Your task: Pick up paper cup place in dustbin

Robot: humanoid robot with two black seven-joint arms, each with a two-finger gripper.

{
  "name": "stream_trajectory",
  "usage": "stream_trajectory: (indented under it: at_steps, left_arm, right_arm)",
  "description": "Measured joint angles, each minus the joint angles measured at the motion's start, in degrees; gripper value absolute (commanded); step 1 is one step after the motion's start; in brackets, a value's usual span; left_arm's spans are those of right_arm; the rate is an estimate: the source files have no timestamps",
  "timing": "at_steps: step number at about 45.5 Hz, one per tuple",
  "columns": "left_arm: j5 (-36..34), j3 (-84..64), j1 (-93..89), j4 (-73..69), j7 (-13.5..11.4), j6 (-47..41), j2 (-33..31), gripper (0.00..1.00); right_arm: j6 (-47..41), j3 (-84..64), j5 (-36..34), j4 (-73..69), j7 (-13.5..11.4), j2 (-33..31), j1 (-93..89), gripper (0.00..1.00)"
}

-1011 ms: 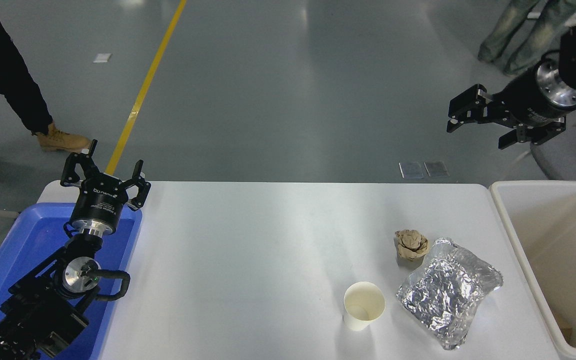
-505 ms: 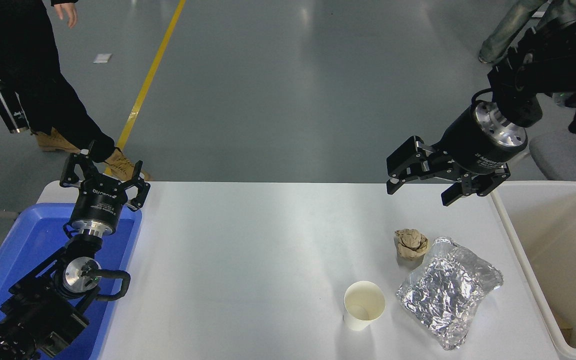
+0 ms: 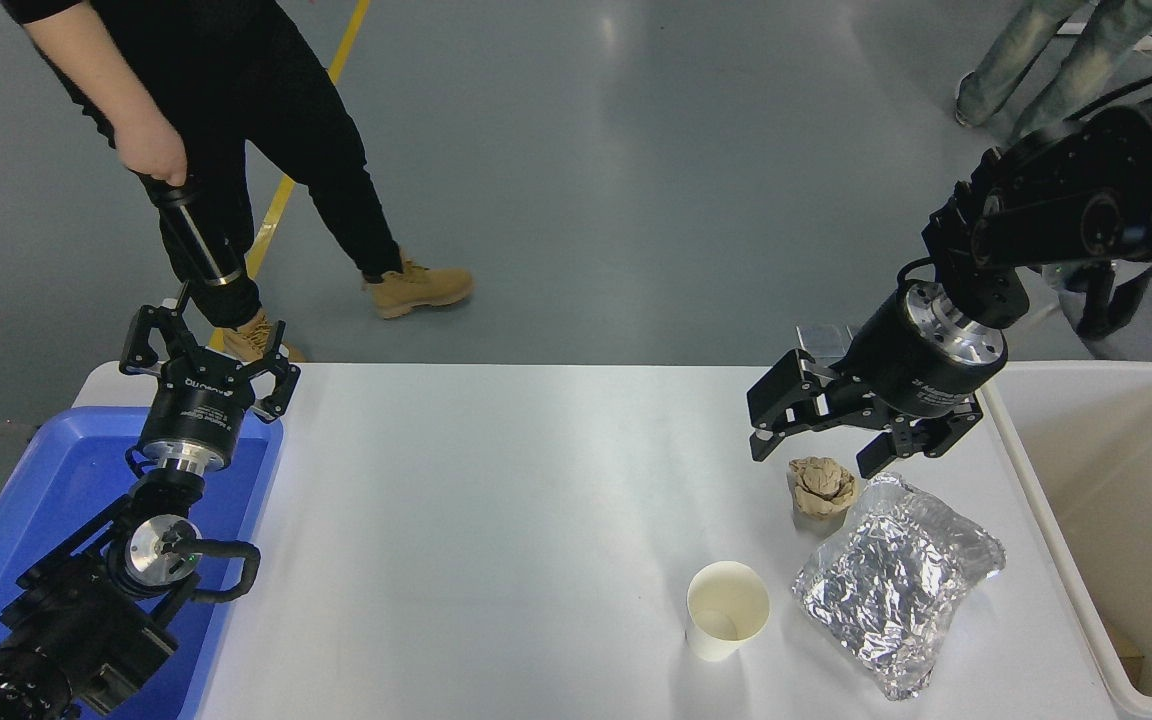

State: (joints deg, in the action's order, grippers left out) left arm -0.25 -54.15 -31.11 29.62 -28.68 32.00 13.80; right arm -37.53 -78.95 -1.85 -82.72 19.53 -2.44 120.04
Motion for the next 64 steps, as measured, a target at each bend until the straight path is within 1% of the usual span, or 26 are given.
stream_trajectory:
  at_steps: [27,50,52,55,57,59,64]
  left_arm:
    - [0.00,0.00,0.00,0.01,0.01,0.04,0.00,0.98]
    - [-0.01,0.00,0.00,0.01,0.04,0.03,0.00,0.98]
    - [0.00,0.00,0.00,0.01,0.04,0.02,0.00,0.98]
    - [0.00,0.00,0.00,0.01,0.04,0.01,0.00,0.98]
    - [-0.01,0.00,0.00,0.01,0.04,0.00,0.00,0.98]
    - [-0.01,0.00,0.00,0.01,0.04,0.00,0.00,0.98]
    - [-0.01,0.00,0.00,0.01,0.04,0.00,0.00,0.98]
  right_arm:
    - [15.72,2.16,0.00,2.65,-0.04,2.28,-19.95,1.00]
    - [21.94,2.38,-0.58,7.30,-0.04,2.43,-28.79,0.99]
    - [22.24,2.38,-0.64,7.58,-0.04,2.43,-29.30,0.94]
    - [22.71,2.39,-0.72,7.79,-0.03,2.43,-29.92,0.80]
    - [23.10,2.39,-0.76,7.90,-0.03,2.43,-30.17,0.67]
    - [23.71,2.37,-0.78,7.97,-0.03,2.44,-30.42,0.49]
    - [24.79,2.21,-0.45,8.02,0.00,2.43,-30.60,0.14]
